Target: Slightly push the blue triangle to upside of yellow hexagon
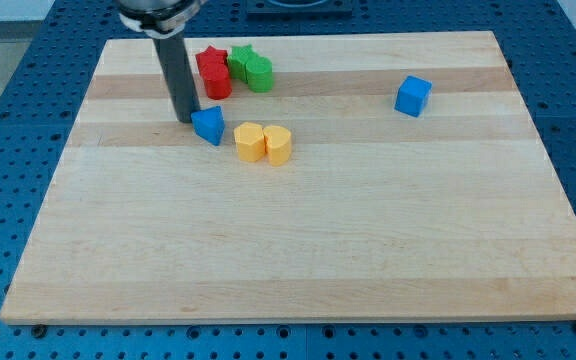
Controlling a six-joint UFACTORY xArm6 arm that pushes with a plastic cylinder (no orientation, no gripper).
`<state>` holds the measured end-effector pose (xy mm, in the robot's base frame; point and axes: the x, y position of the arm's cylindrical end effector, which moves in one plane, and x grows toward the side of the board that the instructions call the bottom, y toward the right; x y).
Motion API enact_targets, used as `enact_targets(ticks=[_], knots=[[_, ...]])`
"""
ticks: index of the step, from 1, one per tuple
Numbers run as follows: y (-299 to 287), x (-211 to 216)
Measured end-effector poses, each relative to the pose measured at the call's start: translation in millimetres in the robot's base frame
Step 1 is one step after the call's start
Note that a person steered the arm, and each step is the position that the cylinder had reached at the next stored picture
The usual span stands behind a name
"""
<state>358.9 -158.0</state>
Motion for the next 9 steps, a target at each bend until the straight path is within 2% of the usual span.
enact_targets(ticks=[2,4,7,8,9], knots=[[-1,13],[43,13],[58,27],[58,27],[30,27]])
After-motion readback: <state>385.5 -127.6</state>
